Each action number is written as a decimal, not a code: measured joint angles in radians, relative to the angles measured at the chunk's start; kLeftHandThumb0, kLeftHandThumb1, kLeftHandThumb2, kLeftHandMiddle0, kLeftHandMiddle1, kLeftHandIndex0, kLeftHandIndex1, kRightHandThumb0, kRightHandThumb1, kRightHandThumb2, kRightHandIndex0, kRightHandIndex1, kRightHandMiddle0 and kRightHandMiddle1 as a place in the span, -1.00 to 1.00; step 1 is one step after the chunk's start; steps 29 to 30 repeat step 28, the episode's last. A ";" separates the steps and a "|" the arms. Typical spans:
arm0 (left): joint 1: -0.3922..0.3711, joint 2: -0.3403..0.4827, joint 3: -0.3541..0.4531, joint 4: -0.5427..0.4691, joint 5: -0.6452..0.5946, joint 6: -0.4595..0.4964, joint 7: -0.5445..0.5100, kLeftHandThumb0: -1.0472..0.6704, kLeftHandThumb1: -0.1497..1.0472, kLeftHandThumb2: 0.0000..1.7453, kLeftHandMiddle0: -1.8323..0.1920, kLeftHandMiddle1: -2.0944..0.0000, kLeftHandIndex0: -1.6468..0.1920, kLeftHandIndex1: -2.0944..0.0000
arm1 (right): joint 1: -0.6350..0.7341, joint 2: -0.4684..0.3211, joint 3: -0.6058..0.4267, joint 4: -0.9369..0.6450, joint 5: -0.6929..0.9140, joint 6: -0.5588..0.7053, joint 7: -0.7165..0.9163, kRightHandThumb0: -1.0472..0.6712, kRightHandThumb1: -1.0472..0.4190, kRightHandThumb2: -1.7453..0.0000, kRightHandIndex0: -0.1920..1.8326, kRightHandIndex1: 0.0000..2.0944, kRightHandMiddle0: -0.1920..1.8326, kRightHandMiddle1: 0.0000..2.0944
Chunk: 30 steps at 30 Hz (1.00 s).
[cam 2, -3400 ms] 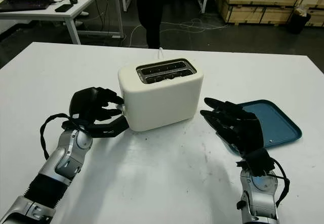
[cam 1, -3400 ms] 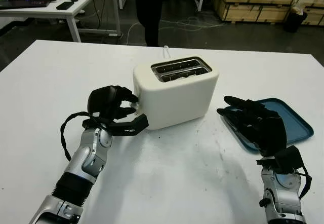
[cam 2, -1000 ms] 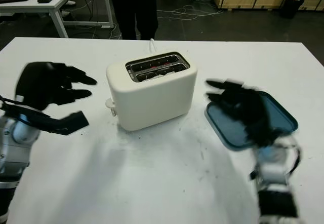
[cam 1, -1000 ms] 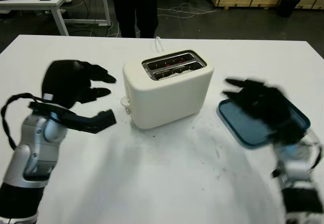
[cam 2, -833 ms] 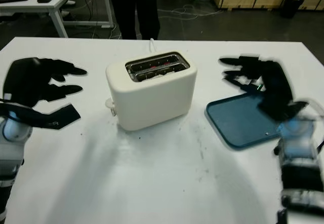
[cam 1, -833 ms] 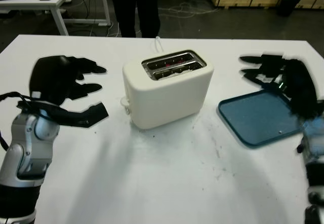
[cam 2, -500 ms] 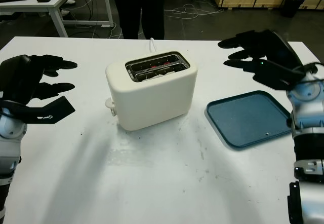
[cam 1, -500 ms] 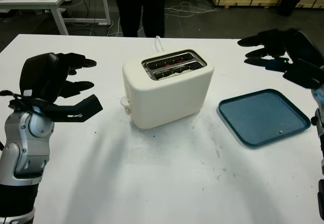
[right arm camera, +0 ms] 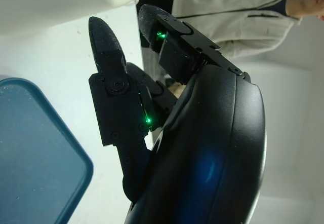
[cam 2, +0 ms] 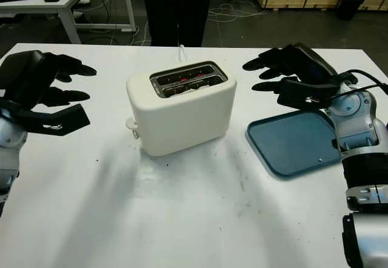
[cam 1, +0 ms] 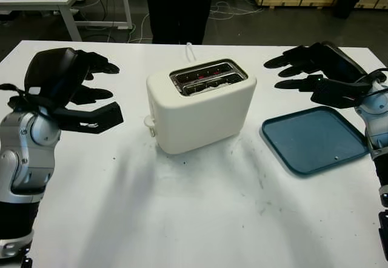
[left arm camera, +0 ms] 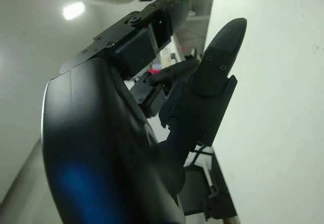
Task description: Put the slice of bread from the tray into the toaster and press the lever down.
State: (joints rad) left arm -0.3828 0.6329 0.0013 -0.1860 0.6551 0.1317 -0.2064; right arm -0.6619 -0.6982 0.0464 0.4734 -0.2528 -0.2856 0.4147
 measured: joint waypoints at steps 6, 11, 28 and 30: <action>-0.008 -0.021 -0.018 0.021 -0.003 -0.002 0.004 -0.23 0.43 -0.99 -0.08 0.35 -0.40 0.98 | 0.000 0.000 -0.009 -0.013 0.003 0.000 -0.003 -0.26 -0.72 1.00 0.12 -0.99 0.00 -1.00; 0.001 -0.034 -0.024 0.033 -0.002 -0.009 0.023 -0.24 0.45 -1.00 -0.07 0.32 -0.39 0.99 | 0.000 -0.001 -0.031 -0.013 0.006 -0.002 -0.008 -0.26 -0.72 1.00 0.12 -1.00 -0.02 -1.00; 0.011 -0.036 -0.023 0.028 -0.002 -0.004 0.040 -0.22 0.44 -1.00 -0.04 0.22 -0.40 0.99 | -0.008 -0.008 -0.048 -0.061 0.023 0.007 0.000 -0.14 -0.69 1.00 0.09 -0.99 -0.04 -1.00; 0.011 -0.036 -0.023 0.028 -0.002 -0.004 0.040 -0.22 0.44 -1.00 -0.04 0.22 -0.40 0.99 | -0.008 -0.008 -0.048 -0.061 0.023 0.007 0.000 -0.14 -0.69 1.00 0.09 -0.99 -0.04 -1.00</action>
